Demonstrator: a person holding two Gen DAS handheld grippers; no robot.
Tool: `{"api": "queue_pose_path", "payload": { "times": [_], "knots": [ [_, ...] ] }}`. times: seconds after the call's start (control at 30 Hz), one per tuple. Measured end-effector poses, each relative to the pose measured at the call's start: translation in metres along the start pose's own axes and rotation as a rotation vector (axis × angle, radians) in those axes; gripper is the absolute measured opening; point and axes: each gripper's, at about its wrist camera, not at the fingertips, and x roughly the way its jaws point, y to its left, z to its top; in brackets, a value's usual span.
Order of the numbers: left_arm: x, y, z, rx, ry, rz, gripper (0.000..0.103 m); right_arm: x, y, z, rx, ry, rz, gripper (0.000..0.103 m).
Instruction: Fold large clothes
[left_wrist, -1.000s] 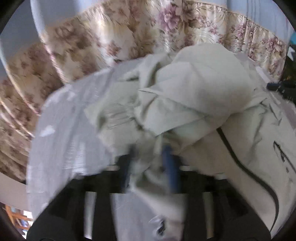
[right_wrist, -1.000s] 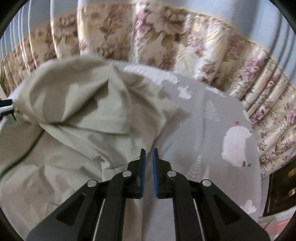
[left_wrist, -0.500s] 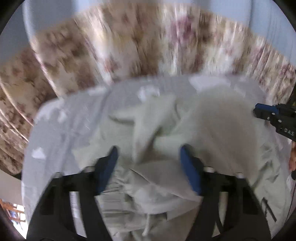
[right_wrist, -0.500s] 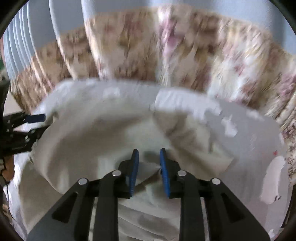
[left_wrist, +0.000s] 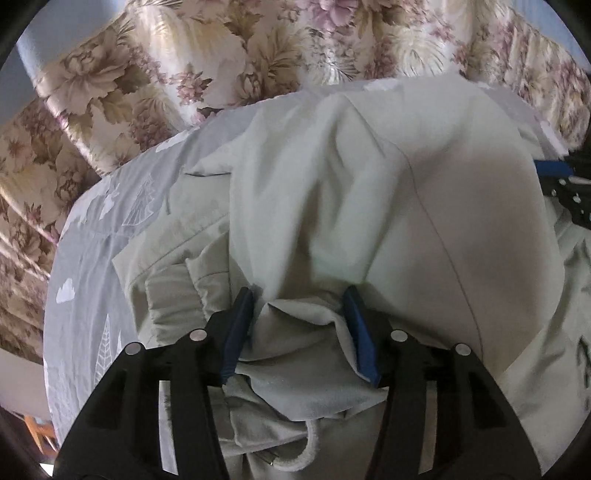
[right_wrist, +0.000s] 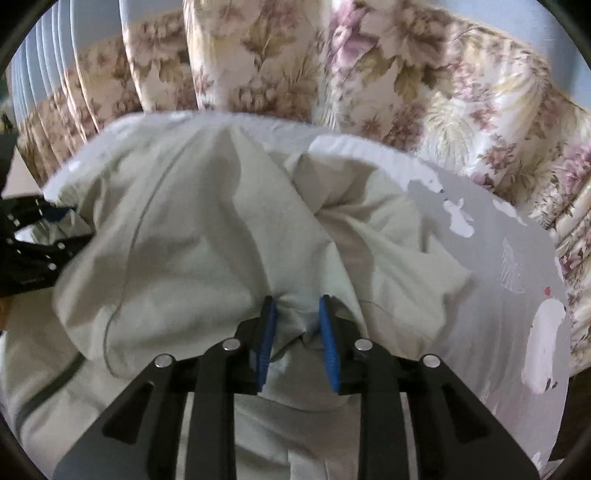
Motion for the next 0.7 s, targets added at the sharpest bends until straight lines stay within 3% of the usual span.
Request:
{"api": "queue_pose_path", "payload": {
  "times": [0.03,0.07,0.1,0.13,0.17,0.33,0.53,0.7],
  "knots": [
    [-0.006,0.002,-0.001,-0.013,-0.01,0.0,0.053,-0.015,-0.005,-0.002,0.027,-0.038,0.003,0.034],
    [-0.018,0.006,-0.006,-0.027,-0.033,0.005,0.061,-0.031,-0.01,-0.005,0.055,-0.077,0.006,0.043],
    [-0.03,0.009,-0.01,-0.034,-0.056,0.018,0.073,-0.047,-0.014,-0.01,0.081,-0.114,0.0,0.062],
    [-0.044,0.011,-0.016,-0.039,-0.088,0.05,0.078,-0.059,-0.018,-0.014,0.095,-0.138,-0.008,0.066],
    [-0.054,0.014,-0.021,-0.042,-0.112,0.069,0.084,-0.071,-0.02,-0.019,0.101,-0.158,-0.012,0.066],
    [-0.103,0.032,-0.061,-0.074,-0.177,0.117,0.088,-0.112,-0.029,-0.061,0.127,-0.185,-0.064,0.066],
    [-0.114,0.037,-0.116,-0.127,-0.151,0.127,0.088,-0.123,-0.018,-0.111,0.144,-0.168,-0.109,0.066],
    [-0.118,0.034,-0.157,-0.179,-0.122,0.083,0.088,-0.133,-0.007,-0.15,0.187,-0.178,-0.12,0.066]
  ]
}}
